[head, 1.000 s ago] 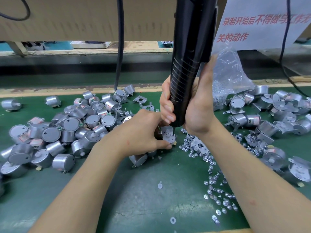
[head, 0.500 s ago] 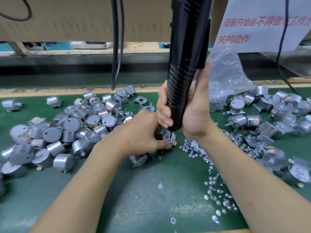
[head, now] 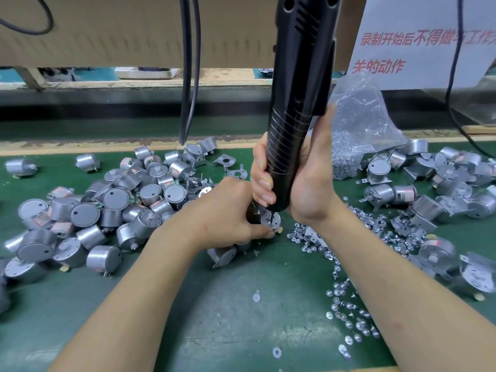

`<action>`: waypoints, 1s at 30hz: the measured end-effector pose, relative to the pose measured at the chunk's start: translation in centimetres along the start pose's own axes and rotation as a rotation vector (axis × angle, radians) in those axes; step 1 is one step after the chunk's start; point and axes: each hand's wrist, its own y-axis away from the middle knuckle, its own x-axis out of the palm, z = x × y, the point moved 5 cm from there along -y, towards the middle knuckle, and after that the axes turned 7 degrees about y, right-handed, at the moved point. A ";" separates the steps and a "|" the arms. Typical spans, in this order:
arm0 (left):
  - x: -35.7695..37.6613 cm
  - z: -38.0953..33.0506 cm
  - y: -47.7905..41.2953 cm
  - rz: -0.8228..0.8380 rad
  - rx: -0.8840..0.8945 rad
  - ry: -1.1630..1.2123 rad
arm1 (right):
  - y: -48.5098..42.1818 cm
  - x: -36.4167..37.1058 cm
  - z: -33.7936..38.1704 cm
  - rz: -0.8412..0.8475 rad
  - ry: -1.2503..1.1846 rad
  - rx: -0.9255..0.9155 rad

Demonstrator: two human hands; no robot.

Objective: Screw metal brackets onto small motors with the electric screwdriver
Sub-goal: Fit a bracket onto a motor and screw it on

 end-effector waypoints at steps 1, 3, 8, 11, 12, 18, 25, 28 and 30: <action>0.1 0.2 0.0 -0.007 -0.005 0.006 | 0.0 0.0 0.0 -0.001 -0.004 0.000; 0.1 0.5 -0.1 -0.024 -0.015 -0.017 | 0.0 0.0 0.0 0.000 -0.003 -0.002; 0.1 0.3 0.2 -0.068 0.037 0.045 | 0.1 0.0 -0.1 -0.018 0.013 -0.006; 0.6 0.4 0.1 -0.069 0.024 0.076 | 0.1 0.3 -0.2 0.001 0.033 -0.021; 0.8 0.5 0.0 -0.037 0.016 0.066 | 0.1 0.4 -0.2 0.006 0.041 -0.024; 1.1 0.9 -0.1 -0.076 0.052 0.094 | 0.2 0.6 -0.5 0.013 0.048 -0.014; 0.8 0.5 0.0 -0.085 0.086 0.091 | 0.2 0.4 -0.5 0.001 0.026 0.019; 1.0 0.6 0.0 -0.060 0.093 0.080 | 0.2 0.5 -0.5 0.005 0.028 0.018; 0.9 0.4 0.0 -0.052 0.094 0.069 | 0.2 0.5 -0.5 0.004 0.036 0.014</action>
